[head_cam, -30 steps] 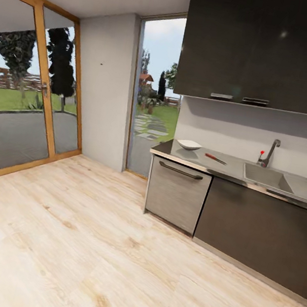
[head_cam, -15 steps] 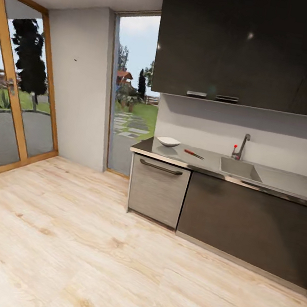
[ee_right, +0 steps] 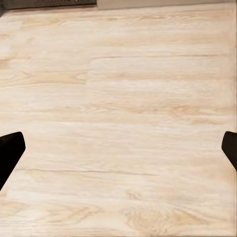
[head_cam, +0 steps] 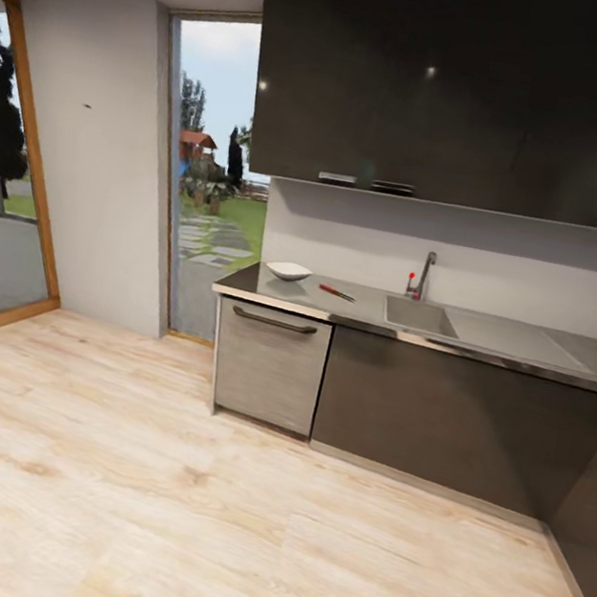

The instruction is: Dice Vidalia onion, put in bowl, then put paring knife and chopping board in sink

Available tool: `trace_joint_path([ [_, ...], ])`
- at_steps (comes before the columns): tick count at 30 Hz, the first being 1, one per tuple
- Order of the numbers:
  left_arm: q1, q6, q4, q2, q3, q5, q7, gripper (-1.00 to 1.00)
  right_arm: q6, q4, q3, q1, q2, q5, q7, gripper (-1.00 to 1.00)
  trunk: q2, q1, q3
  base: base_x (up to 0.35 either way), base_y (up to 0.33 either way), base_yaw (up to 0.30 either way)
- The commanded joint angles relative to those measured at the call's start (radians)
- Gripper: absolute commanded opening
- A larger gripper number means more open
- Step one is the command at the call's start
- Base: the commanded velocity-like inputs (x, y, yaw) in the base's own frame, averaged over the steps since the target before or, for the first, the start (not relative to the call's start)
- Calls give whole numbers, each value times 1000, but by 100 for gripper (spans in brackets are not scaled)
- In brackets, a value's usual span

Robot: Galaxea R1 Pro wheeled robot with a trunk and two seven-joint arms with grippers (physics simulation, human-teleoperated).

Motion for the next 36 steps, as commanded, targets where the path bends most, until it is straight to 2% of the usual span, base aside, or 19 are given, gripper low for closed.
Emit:
trace_joint_path([
  [1, 0, -3, 0, 0, 1, 1, -1, 100, -2, 0, -1, 0, 1, -5, 0, 100, 0, 0, 0, 0, 0, -273],
  [22, 0, -3, 1, 0, 2, 1, -1, 100, -2, 0, -1, 0, 2, -5, 0, 100, 0, 0, 6, 7, 0, -271],
  [36, 0, -3, 0, 9, 2, 1, -1, 100, -2, 0, -1, 0, 2, -5, 0, 100, 0, 0, 6, 242, 0, -87],
])
